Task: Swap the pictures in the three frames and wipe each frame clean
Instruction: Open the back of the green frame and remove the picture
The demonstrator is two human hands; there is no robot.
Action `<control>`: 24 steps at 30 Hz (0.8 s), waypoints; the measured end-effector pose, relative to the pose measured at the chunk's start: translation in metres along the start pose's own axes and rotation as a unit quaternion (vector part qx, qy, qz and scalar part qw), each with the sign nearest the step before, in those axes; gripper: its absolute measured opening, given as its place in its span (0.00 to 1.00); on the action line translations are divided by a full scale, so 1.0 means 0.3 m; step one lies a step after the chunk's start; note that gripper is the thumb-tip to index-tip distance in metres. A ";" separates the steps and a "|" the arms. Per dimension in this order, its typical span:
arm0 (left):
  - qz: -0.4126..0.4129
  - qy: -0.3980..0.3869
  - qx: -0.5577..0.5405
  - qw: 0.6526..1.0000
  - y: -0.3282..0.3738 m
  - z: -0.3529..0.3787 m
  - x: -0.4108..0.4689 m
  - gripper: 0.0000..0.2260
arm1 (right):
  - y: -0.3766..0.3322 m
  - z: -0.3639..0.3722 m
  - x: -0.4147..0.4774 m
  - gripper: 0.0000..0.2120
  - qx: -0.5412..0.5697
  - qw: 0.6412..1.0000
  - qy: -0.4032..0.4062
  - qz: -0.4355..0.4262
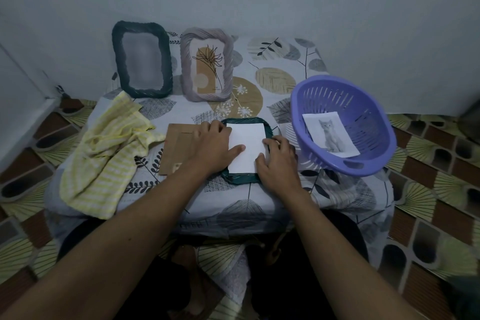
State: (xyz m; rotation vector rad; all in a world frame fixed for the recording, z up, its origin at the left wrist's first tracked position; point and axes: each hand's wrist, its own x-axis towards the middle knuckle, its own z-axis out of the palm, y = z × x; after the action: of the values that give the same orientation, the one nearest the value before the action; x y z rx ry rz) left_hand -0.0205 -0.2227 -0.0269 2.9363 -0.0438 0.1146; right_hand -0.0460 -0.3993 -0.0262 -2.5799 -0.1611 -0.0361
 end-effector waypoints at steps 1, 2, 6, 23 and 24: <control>0.000 -0.002 -0.004 1.000 -0.001 0.001 0.001 0.28 | 0.000 0.000 0.000 0.22 0.000 1.000 0.001 0.000; -0.001 -0.007 -0.009 1.000 -0.004 0.004 0.003 0.30 | -0.001 0.000 -0.001 0.22 0.001 1.000 0.001 0.000; -0.013 -0.039 -0.021 0.999 -0.016 0.011 0.012 0.35 | -0.001 0.000 -0.001 0.22 0.003 1.000 0.001 0.002; -0.005 0.026 -0.330 0.944 0.056 -0.082 -0.028 0.24 | -0.007 -0.016 0.006 0.23 0.025 0.999 -0.029 0.019; -0.009 0.037 -0.340 0.940 0.059 -0.086 -0.030 0.25 | -0.010 -0.022 0.009 0.24 0.033 0.999 -0.034 0.022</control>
State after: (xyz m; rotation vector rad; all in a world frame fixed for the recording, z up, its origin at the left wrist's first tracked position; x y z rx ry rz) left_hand -0.0320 -0.2346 0.0012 2.2370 -0.0350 0.1667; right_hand -0.0438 -0.3999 -0.0189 -2.5196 -0.1295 0.0714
